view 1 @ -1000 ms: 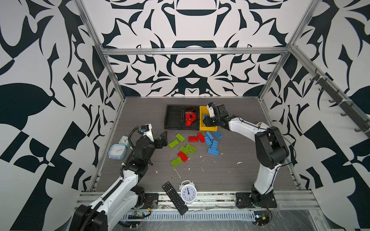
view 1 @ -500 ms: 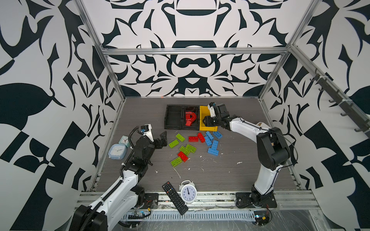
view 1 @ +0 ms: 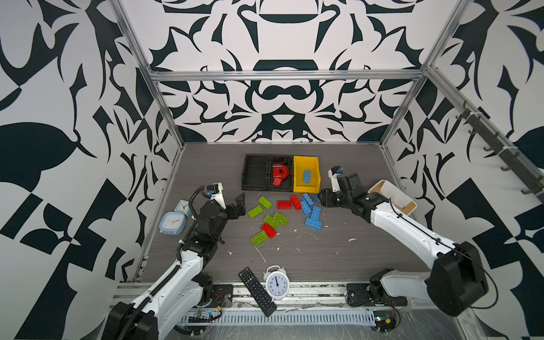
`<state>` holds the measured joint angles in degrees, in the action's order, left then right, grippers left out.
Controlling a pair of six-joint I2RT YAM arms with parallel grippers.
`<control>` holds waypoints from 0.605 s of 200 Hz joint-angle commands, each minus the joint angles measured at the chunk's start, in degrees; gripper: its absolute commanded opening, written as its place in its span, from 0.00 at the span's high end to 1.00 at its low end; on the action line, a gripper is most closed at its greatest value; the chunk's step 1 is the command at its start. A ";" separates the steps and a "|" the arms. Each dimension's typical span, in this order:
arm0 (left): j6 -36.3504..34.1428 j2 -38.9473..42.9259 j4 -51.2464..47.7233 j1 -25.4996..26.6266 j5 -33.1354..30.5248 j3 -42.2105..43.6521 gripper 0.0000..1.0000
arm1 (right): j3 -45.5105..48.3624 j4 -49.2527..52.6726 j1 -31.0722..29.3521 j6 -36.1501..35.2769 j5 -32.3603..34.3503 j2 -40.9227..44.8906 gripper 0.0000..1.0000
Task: Sort the legos into containers by color
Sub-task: 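Move the right gripper back to the pile over another blue brick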
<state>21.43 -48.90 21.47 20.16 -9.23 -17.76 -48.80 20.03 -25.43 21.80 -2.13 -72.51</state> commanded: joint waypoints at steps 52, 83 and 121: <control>0.67 -0.67 1.11 -0.21 0.97 -0.99 0.00 | 3.46 4.50 -5.59 -3.45 -4.22 1.36 0.36; 0.98 -0.93 1.20 -0.22 1.33 -1.05 0.00 | 2.22 3.76 -5.76 -5.22 -5.22 -2.88 0.36; 1.21 -0.88 1.11 -0.21 1.45 -1.08 0.00 | 2.42 -0.13 -5.75 -5.12 -8.93 -6.67 0.35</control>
<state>21.67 -49.76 21.63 20.16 -8.43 -17.76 -45.25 22.81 -30.89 17.63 -8.03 -78.28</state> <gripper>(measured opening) 0.997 0.645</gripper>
